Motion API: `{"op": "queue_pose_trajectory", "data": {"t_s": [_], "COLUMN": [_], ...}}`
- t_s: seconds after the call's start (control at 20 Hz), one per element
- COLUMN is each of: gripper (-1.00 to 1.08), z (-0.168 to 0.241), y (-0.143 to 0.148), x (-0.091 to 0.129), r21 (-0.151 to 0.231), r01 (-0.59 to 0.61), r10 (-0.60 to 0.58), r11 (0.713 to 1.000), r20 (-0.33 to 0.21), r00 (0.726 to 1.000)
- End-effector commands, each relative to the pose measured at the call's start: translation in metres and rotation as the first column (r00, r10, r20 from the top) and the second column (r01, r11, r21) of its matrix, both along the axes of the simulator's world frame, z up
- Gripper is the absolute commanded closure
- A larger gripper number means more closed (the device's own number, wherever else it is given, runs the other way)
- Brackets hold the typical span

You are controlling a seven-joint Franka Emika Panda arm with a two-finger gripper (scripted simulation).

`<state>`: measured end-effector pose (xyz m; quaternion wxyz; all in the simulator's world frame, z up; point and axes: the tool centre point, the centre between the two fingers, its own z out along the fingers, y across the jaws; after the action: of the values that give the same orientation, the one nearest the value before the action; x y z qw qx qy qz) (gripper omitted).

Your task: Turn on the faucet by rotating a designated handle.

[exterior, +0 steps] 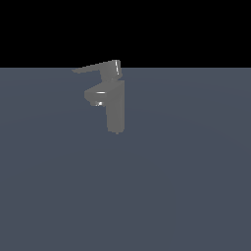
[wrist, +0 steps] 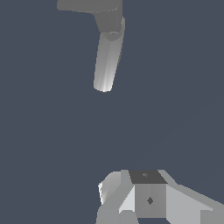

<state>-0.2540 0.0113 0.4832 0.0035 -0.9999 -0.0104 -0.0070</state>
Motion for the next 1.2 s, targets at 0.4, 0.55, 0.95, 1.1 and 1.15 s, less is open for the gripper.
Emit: {"op": "queue_pose_trajectory", "data": {"t_s": [0.4,0.55,0.95,1.1,1.15], "gripper": [1.08,1.08,1.08,1.08,1.08], "z": [0.006,0.006,0.008,0.009,0.009], "y": [-0.007,-0.008,-0.006,-0.004,-0.004], "x": [0.009,0.009,0.019,0.027,0.031], "r21": [0.022,0.023,0.039,0.052,0.057], "r01": [0.048,0.049,0.088,0.121,0.135], "r10": [-0.048,-0.049,-0.088,-0.121,-0.135], "r11": [0.999,0.999,0.995,0.991,0.989], "r20": [0.01,0.011,0.001,-0.009,-0.013], "r00": [0.999,0.999,0.996,0.993,0.991]}}
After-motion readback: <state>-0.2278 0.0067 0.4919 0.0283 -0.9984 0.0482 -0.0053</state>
